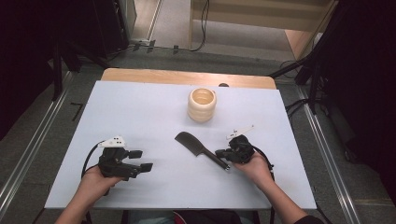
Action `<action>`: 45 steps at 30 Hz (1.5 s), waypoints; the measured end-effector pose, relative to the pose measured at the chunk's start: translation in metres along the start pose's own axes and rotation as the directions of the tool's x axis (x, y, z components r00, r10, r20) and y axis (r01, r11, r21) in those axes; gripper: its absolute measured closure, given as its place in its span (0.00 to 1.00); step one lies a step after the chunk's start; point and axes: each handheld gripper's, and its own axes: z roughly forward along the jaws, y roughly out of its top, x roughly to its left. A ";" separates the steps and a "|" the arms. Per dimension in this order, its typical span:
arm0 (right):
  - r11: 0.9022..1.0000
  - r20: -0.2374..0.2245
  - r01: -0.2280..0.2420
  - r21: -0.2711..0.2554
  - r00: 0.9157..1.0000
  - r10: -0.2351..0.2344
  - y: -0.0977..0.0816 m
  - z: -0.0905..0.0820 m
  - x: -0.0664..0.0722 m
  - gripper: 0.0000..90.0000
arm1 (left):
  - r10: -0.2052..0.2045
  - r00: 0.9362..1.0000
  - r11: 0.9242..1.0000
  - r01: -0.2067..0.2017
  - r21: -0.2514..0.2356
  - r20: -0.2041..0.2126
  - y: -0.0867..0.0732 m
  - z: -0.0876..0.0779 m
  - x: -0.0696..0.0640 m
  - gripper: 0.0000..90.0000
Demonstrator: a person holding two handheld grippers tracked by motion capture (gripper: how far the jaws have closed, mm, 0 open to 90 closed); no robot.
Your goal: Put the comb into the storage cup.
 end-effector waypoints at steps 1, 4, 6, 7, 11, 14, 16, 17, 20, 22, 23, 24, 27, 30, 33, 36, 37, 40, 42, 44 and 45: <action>1.000 0.006 -0.002 -0.004 1.000 0.002 0.000 -0.002 0.000 0.94 | 0.000 1.000 1.000 0.000 -0.003 0.001 0.000 0.000 0.000 0.27; 0.999 0.016 -0.008 -0.040 1.000 0.008 0.001 -0.009 -0.001 0.91 | 0.000 1.000 1.000 0.000 -0.001 -0.001 0.000 0.000 0.000 0.27; 0.997 0.020 -0.010 -0.075 1.000 0.012 0.001 -0.015 -0.001 0.83 | 0.001 1.000 1.000 -0.001 -0.003 0.001 0.000 0.000 0.000 0.27; 0.996 0.021 -0.011 -0.090 1.000 0.013 0.000 -0.018 0.000 0.80 | 0.001 1.000 1.000 -0.001 -0.004 0.002 0.000 0.000 0.000 0.27; 0.986 0.006 -0.016 -0.164 1.000 0.017 -0.003 -0.031 0.003 0.68 | 0.001 1.000 1.000 -0.001 -0.002 0.000 0.000 0.000 0.000 0.27; 0.979 -0.001 -0.013 -0.205 1.000 0.013 -0.005 -0.038 0.006 0.61 | 0.001 1.000 1.000 -0.001 -0.002 0.001 0.000 0.000 0.000 0.27; 0.974 -0.003 -0.011 -0.225 1.000 0.010 -0.007 -0.042 0.008 0.56 | 0.001 1.000 1.000 -0.001 -0.002 0.001 0.000 0.000 0.000 0.27; 0.972 -0.009 -0.015 -0.233 1.000 0.014 -0.009 -0.043 0.009 0.56 | 0.002 1.000 1.000 -0.002 -0.002 -0.001 0.000 0.000 0.000 0.27; 0.963 -0.024 -0.025 -0.268 1.000 0.020 -0.013 -0.050 0.011 0.48 | 0.001 1.000 1.000 -0.001 -0.003 0.001 0.000 0.000 0.000 0.27; 0.955 -0.025 -0.027 -0.295 0.999 0.020 -0.017 -0.053 0.012 0.43 | 0.001 1.000 1.000 -0.001 -0.002 0.000 0.000 0.000 0.000 0.27; 0.951 -0.028 -0.030 -0.307 0.999 0.022 -0.019 -0.055 0.012 0.42 | 0.001 1.000 1.000 -0.001 -0.002 0.000 0.000 0.000 0.000 0.27; 0.949 -0.032 -0.033 -0.314 0.999 0.024 -0.021 -0.057 0.012 0.41 | 0.001 1.000 1.000 -0.001 -0.003 0.000 0.000 0.000 0.000 0.27; 0.943 -0.037 -0.040 -0.331 0.999 0.030 -0.026 -0.063 0.012 0.37 | 0.001 1.000 1.000 -0.001 -0.003 0.001 0.000 0.000 0.000 0.27; 0.931 -0.049 -0.050 -0.361 0.998 0.035 -0.033 -0.068 0.012 0.34 | 0.001 1.000 1.000 -0.001 -0.002 0.000 0.000 0.000 0.000 0.27; 0.925 -0.046 -0.046 -0.376 0.998 0.031 -0.039 -0.073 0.014 0.33 | 0.000 1.000 1.000 0.000 -0.003 0.002 0.000 0.000 0.000 0.27; 0.924 -0.047 -0.054 -0.378 0.998 0.039 -0.045 -0.077 0.015 0.31 | -0.001 1.000 1.000 0.001 -0.005 0.003 0.001 -0.001 0.000 0.27; 0.927 -0.041 -0.050 -0.372 0.998 0.037 -0.047 -0.077 0.016 0.31 | -0.003 1.000 1.000 0.003 -0.008 0.003 0.001 -0.001 -0.001 0.27; 0.928 -0.027 -0.042 -0.371 0.999 0.034 -0.053 -0.079 0.018 0.30 | -0.001 1.000 1.000 0.001 -0.011 0.004 0.001 -0.002 -0.001 0.27; 0.930 -0.034 -0.053 -0.365 0.998 0.043 -0.057 -0.079 0.018 0.30 | -0.001 1.000 1.000 0.002 -0.013 0.003 0.001 -0.002 -0.002 0.27; 0.935 -0.027 -0.050 -0.351 0.999 0.043 -0.060 -0.079 0.020 0.30 | -0.001 1.000 1.000 0.001 -0.014 0.002 0.001 -0.002 -0.002 0.27; 0.935 -0.023 -0.048 -0.351 0.999 0.042 -0.061 -0.079 0.020 0.30 | -0.001 1.000 1.000 0.001 -0.013 0.000 0.001 -0.002 -0.002 0.27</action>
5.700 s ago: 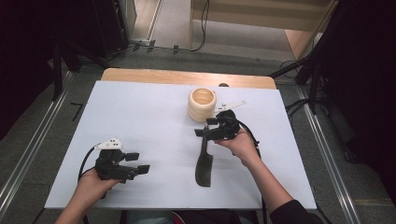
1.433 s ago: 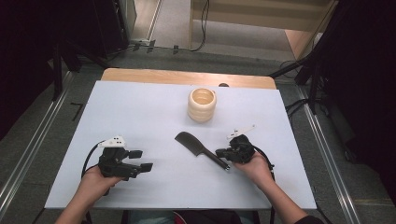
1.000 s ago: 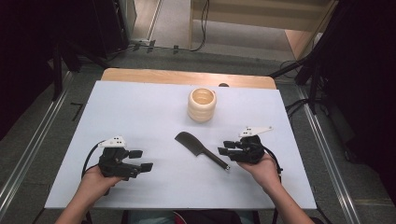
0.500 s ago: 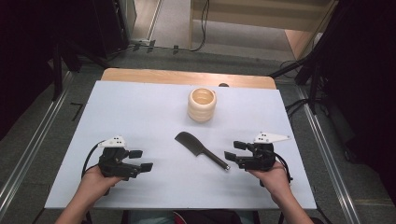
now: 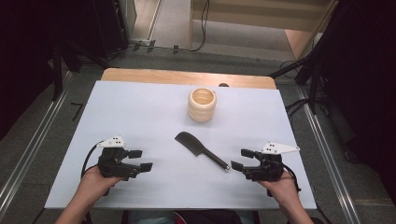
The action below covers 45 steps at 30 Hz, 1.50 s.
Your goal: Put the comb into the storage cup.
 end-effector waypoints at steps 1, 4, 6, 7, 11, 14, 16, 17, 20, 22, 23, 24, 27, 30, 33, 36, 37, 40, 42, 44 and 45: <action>1.000 -0.001 -0.001 0.002 1.000 0.001 -0.001 -0.001 0.000 0.30 | 0.001 1.000 1.000 -0.001 0.000 0.000 0.000 0.000 0.000 0.27; 1.000 0.005 -0.003 0.010 1.000 0.003 -0.003 -0.001 0.000 0.30 | 0.000 1.000 1.000 0.000 0.002 0.003 0.000 0.001 0.000 0.27; 1.000 0.003 -0.003 0.012 1.000 0.003 -0.004 0.000 -0.001 0.30 | -0.002 1.000 1.000 0.002 0.003 0.002 0.000 0.001 0.000 0.27; 1.000 0.004 -0.009 0.014 1.000 0.009 -0.004 0.000 -0.001 0.30 | -0.001 1.000 1.000 0.001 0.000 0.004 0.000 0.000 0.000 0.27; 1.000 0.005 -0.004 0.018 1.000 0.004 -0.004 0.000 0.000 0.29 | -0.005 1.000 1.000 0.005 -0.004 0.002 0.000 -0.001 0.001 0.27; 0.999 0.009 -0.005 0.032 1.000 0.005 -0.003 0.001 -0.001 0.27 | -0.010 1.000 1.000 0.010 -0.005 0.002 0.000 0.000 0.001 0.27; 0.999 0.015 -0.004 0.040 1.000 0.003 -0.002 0.002 -0.003 0.25 | -0.009 1.000 1.000 0.009 -0.003 0.003 0.000 0.000 0.002 0.27; 0.999 0.013 -0.005 0.042 1.000 0.005 -0.001 0.002 -0.003 0.25 | -0.009 1.000 1.000 0.009 -0.007 0.005 0.000 0.000 0.002 0.27; 0.998 0.020 -0.006 0.055 1.000 0.005 0.004 0.004 -0.003 0.23 | -0.011 1.000 1.000 0.011 -0.007 0.002 0.001 -0.001 0.002 0.27; 0.998 0.028 0.000 0.061 1.000 -0.001 0.006 0.005 -0.003 0.23 | -0.014 1.000 1.000 0.014 -0.002 0.002 0.001 0.000 0.003 0.27; 0.998 0.028 0.005 0.066 1.000 -0.006 0.007 0.006 -0.003 0.23 | -0.015 1.000 1.000 0.015 -0.002 0.001 0.001 0.000 0.003 0.27; 0.998 0.032 0.006 0.068 0.999 -0.008 0.009 0.007 -0.003 0.23 | -0.014 1.000 1.000 0.014 0.000 0.003 0.001 0.000 0.003 0.27; 0.997 0.037 -0.003 0.075 0.999 0.000 0.014 0.010 -0.004 0.23 | -0.013 1.000 1.000 0.013 -0.004 0.003 0.001 -0.001 0.002 0.27; 0.996 0.052 0.008 0.088 0.999 -0.013 0.020 0.013 -0.003 0.23 | -0.021 1.000 1.000 0.021 -0.002 0.002 0.001 0.000 0.003 0.27; 0.994 0.049 0.014 0.107 0.999 -0.019 0.024 0.017 -0.004 0.23 | -0.023 1.000 1.000 0.023 0.002 0.003 0.001 0.000 0.004 0.27; 0.991 0.051 0.011 0.131 0.999 -0.018 0.026 0.022 -0.005 0.23 | -0.020 1.000 1.000 0.020 -0.004 0.005 0.001 -0.001 0.003 0.27; 0.990 0.048 0.011 0.137 0.999 -0.018 0.027 0.024 -0.006 0.23 | -0.022 1.000 1.000 0.022 -0.003 0.004 0.001 -0.001 0.003 0.27; 0.991 0.047 0.010 0.137 0.999 -0.017 0.032 0.028 -0.007 0.23 | -0.024 1.000 1.000 0.024 0.001 0.003 0.001 0.000 0.004 0.27; 0.990 0.047 0.016 0.139 0.999 -0.023 0.035 0.031 -0.008 0.23 | -0.024 1.000 1.000 0.024 0.001 0.002 0.001 0.000 0.004 0.27; 0.990 0.048 0.016 0.139 0.999 -0.023 0.038 0.034 -0.009 0.23 | -0.023 1.000 1.000 0.023 -0.001 0.003 0.001 -0.001 0.004 0.27; 0.990 0.049 0.016 0.143 0.999 -0.024 0.039 0.036 -0.009 0.23 | -0.025 1.000 1.000 0.025 -0.002 0.003 0.001 -0.001 0.004 0.27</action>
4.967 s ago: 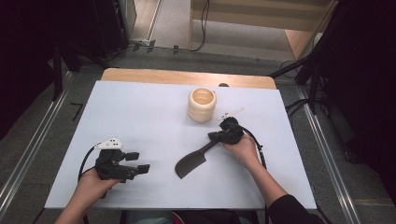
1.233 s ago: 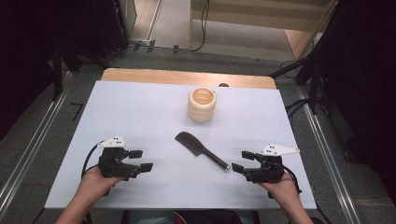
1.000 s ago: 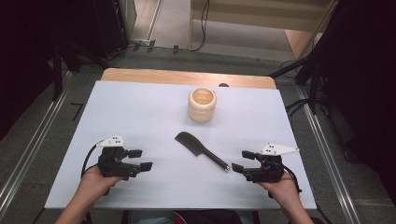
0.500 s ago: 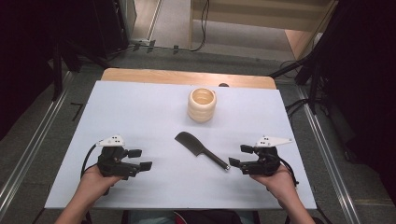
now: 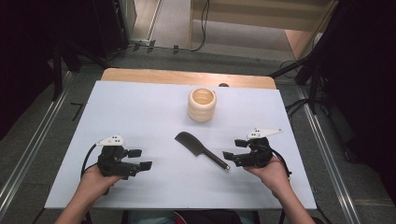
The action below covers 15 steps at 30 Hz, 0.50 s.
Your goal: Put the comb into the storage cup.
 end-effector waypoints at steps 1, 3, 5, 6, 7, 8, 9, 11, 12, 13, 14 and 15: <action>1.000 0.003 0.007 0.005 1.000 -0.007 0.002 0.002 0.000 0.23 | 0.000 1.000 1.000 0.000 0.001 -0.002 0.000 0.000 0.000 0.27; 1.000 -0.002 0.006 0.005 1.000 -0.006 0.005 0.005 0.000 0.23 | -0.001 1.000 1.000 0.001 0.001 0.000 0.000 0.000 0.001 0.27; 1.000 -0.002 0.011 0.009 1.000 -0.011 0.008 0.008 0.000 0.23 | 0.000 1.000 1.000 0.000 0.003 0.000 0.000 0.000 0.001 0.27; 1.000 -0.003 0.013 0.014 1.000 -0.013 0.010 0.010 0.000 0.23 | 0.001 1.000 1.000 -0.001 0.002 -0.002 0.000 0.000 0.000 0.27; 1.000 -0.005 0.014 0.015 1.000 -0.014 0.011 0.012 0.000 0.24 | 0.002 1.000 1.000 -0.002 0.001 -0.001 0.000 0.000 0.000 0.27; 1.000 -0.008 0.012 0.017 1.000 -0.012 0.013 0.014 0.001 0.24 | 0.003 1.000 1.000 -0.003 -0.001 0.000 0.000 0.000 0.000 0.27; 1.000 -0.008 0.015 0.020 1.000 -0.015 0.014 0.016 0.001 0.24 | 0.004 1.000 1.000 -0.004 -0.002 -0.002 0.000 -0.001 0.000 0.27; 0.999 -0.008 0.020 0.029 1.000 -0.020 0.016 0.020 0.002 0.24 | 0.002 1.000 1.000 -0.002 0.001 -0.002 0.000 -0.001 0.001 0.27; 0.999 -0.011 0.020 0.032 1.000 -0.019 0.017 0.022 0.002 0.24 | 0.002 1.000 1.000 -0.002 0.001 0.000 0.000 0.000 0.001 0.27; 0.999 -0.012 0.025 0.036 1.000 -0.025 0.018 0.023 0.003 0.24 | 0.003 1.000 1.000 -0.003 0.003 -0.003 0.000 0.000 0.001 0.27; 0.999 -0.010 0.026 0.039 1.000 -0.026 0.019 0.025 0.004 0.24 | 0.003 1.000 1.000 -0.003 0.003 -0.003 0.000 0.000 0.001 0.27; 0.999 -0.011 0.029 0.041 1.000 -0.029 0.020 0.026 0.004 0.24 | 0.003 1.000 1.000 -0.003 0.004 -0.002 0.000 -0.001 0.001 0.27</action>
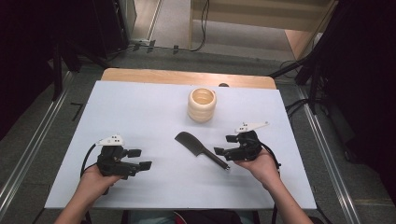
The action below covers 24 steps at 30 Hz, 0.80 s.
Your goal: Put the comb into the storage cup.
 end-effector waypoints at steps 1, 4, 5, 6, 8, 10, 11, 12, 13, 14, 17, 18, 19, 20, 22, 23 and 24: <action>1.000 -0.001 -0.005 0.003 1.000 0.005 0.001 0.001 0.001 0.25 | 0.000 1.000 1.000 0.000 -0.002 0.000 0.000 0.000 0.000 0.27; 1.000 -0.005 0.000 0.017 1.000 0.000 0.001 0.005 0.001 0.25 | -0.001 1.000 1.000 0.001 -0.001 -0.001 0.000 0.000 0.000 0.27; 1.000 -0.004 0.002 0.024 1.000 -0.002 0.001 0.006 0.001 0.25 | 0.000 1.000 1.000 0.000 -0.002 -0.001 0.000 0.000 0.000 0.27; 0.999 -0.001 0.004 0.032 1.000 -0.004 0.000 0.006 0.001 0.26 | -0.001 1.000 1.000 0.001 -0.004 0.002 0.000 0.000 0.000 0.27; 0.999 0.003 0.005 0.049 1.000 -0.005 -0.001 0.008 0.002 0.27 | -0.002 1.000 1.000 0.002 -0.004 0.000 0.000 0.000 0.000 0.27; 0.998 0.005 0.009 0.060 1.000 -0.010 -0.003 0.009 0.002 0.27 | -0.001 1.000 1.000 0.001 -0.004 0.002 0.000 0.000 0.000 0.27; 0.998 0.006 0.004 0.068 1.000 -0.005 -0.004 0.010 0.002 0.28 | -0.001 1.000 1.000 0.001 -0.005 0.002 0.000 0.000 0.000 0.27; 0.997 0.008 0.007 0.075 1.000 -0.008 -0.005 0.010 0.002 0.29 | -0.001 1.000 1.000 0.001 -0.004 0.002 0.000 0.000 0.000 0.27; 0.996 0.007 0.004 0.084 1.000 -0.005 -0.006 0.011 0.002 0.30 | -0.002 1.000 1.000 0.002 -0.004 0.002 0.000 0.000 0.000 0.27; 0.996 0.008 0.003 0.094 1.000 -0.003 -0.007 0.011 0.002 0.31 | -0.001 1.000 1.000 0.001 -0.003 0.000 0.000 0.000 0.000 0.27; 0.993 0.008 0.010 0.114 1.000 -0.011 -0.009 0.012 0.003 0.32 | -0.001 1.000 1.000 0.001 -0.003 0.002 0.000 0.000 0.000 0.27; 0.992 0.006 0.011 0.123 1.000 -0.012 -0.009 0.013 0.004 0.33 | -0.001 1.000 1.000 0.001 -0.004 0.002 0.000 0.000 0.000 0.27; 0.991 0.006 0.012 0.130 1.000 -0.013 -0.010 0.013 0.004 0.33 | -0.001 1.000 1.000 0.001 -0.003 0.002 0.000 0.000 0.000 0.27; 0.990 0.006 0.014 0.138 1.000 -0.015 -0.011 0.013 0.004 0.34 | -0.001 1.000 1.000 0.001 -0.003 0.001 0.000 0.000 0.000 0.27; 0.988 0.005 0.017 0.154 1.000 -0.018 -0.012 0.014 0.005 0.36 | -0.001 1.000 1.000 0.001 -0.001 -0.001 0.000 0.000 0.000 0.27; 0.986 0.006 0.014 0.166 1.000 -0.015 -0.013 0.014 0.006 0.37 | 0.000 1.000 1.000 0.000 0.000 -0.001 0.000 0.000 0.000 0.27; 0.985 0.001 0.022 0.172 1.000 -0.023 -0.014 0.014 0.005 0.38 | 0.000 1.000 1.000 0.000 0.000 -0.001 0.000 0.000 0.000 0.27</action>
